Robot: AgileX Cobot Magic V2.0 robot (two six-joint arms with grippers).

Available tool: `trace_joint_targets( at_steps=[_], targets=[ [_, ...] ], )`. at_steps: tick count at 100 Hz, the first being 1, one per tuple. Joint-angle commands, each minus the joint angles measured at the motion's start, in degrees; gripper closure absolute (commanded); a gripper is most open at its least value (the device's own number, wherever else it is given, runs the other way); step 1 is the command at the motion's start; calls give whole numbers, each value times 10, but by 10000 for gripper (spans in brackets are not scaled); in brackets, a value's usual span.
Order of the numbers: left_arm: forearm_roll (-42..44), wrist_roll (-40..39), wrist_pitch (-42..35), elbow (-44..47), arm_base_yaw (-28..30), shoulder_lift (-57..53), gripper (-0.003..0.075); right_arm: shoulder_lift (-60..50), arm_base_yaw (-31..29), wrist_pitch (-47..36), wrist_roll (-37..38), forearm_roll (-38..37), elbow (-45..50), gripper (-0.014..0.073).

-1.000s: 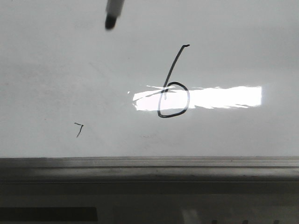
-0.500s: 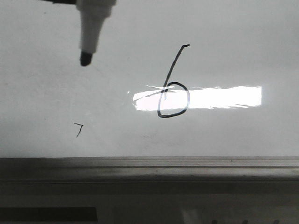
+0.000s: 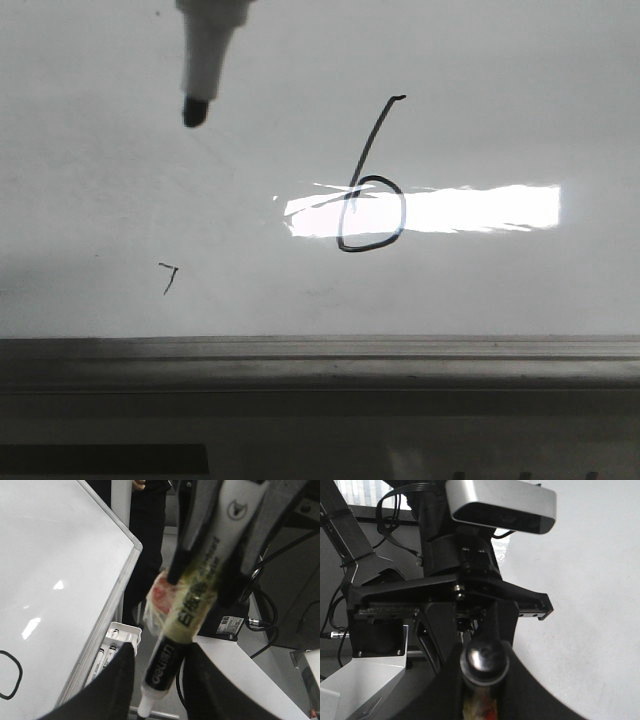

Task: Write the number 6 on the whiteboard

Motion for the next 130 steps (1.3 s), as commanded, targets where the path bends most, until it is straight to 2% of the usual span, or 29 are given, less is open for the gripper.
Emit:
trace_joint_targets(
  at_steps=[1,18,38,45,58,63,80,90,109,130],
  targets=[
    [-39,1,-1,-20,0,-2,615,-2,-2,-8,-2,17,-21,657],
    [-39,3,19,-20,0,-2,732,-2,-2,-7,-2,19,-21,657],
    [-39,33,25,-20,0,-2,733,-2,-2,-2,-2,42,-21,657],
    [-39,33,25,-20,0,-2,673,-2,-2,1,-2,42,-21,657],
    [-39,33,25,-20,0,-2,457,-2,-2,1,-2,42,-21,657],
    [-39,33,25,-20,0,-2,403,-2,-2,1,-2,42,-21,657],
    [-39,33,24,-20,0,-2,389,-2,-2,-2,-2,46,-21,657],
    [-39,33,24,-20,0,-2,421,-2,-2,-5,-2,46,-21,657],
    [-39,33,24,-20,0,-2,569,-2,-2,-7,-2,50,-21,657],
    [-39,33,24,-20,0,-2,679,-2,-2,-10,-2,59,-21,657]
  ],
)
